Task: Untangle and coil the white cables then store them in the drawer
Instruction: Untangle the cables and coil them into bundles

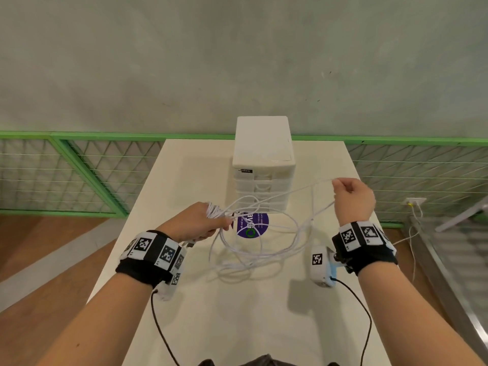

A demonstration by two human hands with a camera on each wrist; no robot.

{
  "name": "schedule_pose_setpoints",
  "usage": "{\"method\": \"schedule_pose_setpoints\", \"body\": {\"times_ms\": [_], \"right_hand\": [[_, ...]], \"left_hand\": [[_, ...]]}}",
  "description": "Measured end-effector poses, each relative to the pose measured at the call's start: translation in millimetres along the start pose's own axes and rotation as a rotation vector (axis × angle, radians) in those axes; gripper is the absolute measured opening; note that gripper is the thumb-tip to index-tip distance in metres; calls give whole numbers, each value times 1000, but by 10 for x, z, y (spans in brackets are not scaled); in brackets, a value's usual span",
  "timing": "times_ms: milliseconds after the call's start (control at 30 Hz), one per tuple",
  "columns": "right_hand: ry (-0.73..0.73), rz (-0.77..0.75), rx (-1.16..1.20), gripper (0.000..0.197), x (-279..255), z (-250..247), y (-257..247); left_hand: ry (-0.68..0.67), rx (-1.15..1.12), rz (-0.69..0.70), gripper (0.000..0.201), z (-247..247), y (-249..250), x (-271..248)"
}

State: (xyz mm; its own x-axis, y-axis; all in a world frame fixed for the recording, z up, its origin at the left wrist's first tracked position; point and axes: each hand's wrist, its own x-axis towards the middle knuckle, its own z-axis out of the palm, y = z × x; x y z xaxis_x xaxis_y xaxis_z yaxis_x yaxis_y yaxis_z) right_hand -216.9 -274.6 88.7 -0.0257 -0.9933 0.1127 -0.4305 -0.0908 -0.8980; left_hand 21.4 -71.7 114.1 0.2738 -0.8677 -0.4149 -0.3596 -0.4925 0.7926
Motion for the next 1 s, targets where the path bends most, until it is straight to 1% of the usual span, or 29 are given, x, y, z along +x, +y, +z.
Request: {"method": "schedule_pose_setpoints", "body": {"times_ms": [67, 100, 133, 167, 200, 233, 267, 300, 333, 367, 400, 433, 467, 533, 567, 633, 733, 767, 800, 867, 900, 933, 967, 1000], "right_hand": [[-138, 89, -186, 23, 16, 43, 122], [-203, 96, -292, 31, -3, 73, 150], [-220, 37, -353, 37, -38, 108, 143], [-199, -93, -342, 41, -86, 141, 104], [-165, -279, -273, 42, -147, 168, 34], [-166, -478, -199, 41, -211, 190, -63], [-230, -645, -166, 39, -271, 215, -161], [-334, -758, -162, 36, -323, 247, -242], [-450, -805, -183, 32, -370, 286, -298], [-539, -797, -210, 28, -402, 320, -334], [-581, -746, -225, 25, -415, 344, -349], [-572, -688, -230, 22, -413, 352, -347], [-520, -651, -225, 18, -400, 342, -347], [-366, -601, -194, 15, -325, 272, -348], [-288, -538, -162, 15, -248, 212, -337], [-159, -365, -97, 16, -57, 74, -256], [-32, -134, -44, 16, 165, -117, -3], [-4, -64, -50, 17, 206, -155, 105], [-6, 10, -78, 18, 225, -181, 204], [-115, 133, -257, 24, 202, -164, 346], [-170, 146, -354, 29, 168, -133, 376], [-191, 80, -403, 34, 121, -91, 376], [-175, -79, -397, 37, 56, -39, 344], [-151, -289, -341, 37, -14, 21, 286]], "left_hand": [[44, 9, 5, 23, 17, -4, 9], [70, 18, 12, 24, 30, 6, 20], [94, 29, 19, 26, 43, 24, 37], [112, 42, 28, 29, 56, 43, 56], [124, 58, 39, 33, 71, 64, 79], [131, 78, 49, 35, 83, 89, 104], [136, 100, 62, 36, 97, 120, 127], [141, 122, 75, 36, 108, 153, 151], [151, 141, 84, 36, 116, 189, 170], [163, 154, 92, 35, 121, 221, 185], [168, 167, 102, 34, 123, 249, 196], [163, 178, 113, 34, 123, 264, 203], [149, 190, 122, 35, 123, 273, 206], [107, 218, 99, 37, 118, 264, 187], [84, 228, 69, 39, 110, 242, 175], [41, 248, 14, 39, 94, 187, 141], [29, 283, -13, 35, 62, 70, 98], [37, 278, -10, 38, 55, 27, 92], [52, 275, -1, 40, 55, -2, 91], [95, 282, 13, 39, 68, -23, 103], [113, 293, 28, 38, 82, -12, 113], [125, 309, 50, 36, 102, 15, 125], [131, 339, 71, 32, 124, 46, 136], [137, 378, 90, 30, 149, 82, 145]]}}
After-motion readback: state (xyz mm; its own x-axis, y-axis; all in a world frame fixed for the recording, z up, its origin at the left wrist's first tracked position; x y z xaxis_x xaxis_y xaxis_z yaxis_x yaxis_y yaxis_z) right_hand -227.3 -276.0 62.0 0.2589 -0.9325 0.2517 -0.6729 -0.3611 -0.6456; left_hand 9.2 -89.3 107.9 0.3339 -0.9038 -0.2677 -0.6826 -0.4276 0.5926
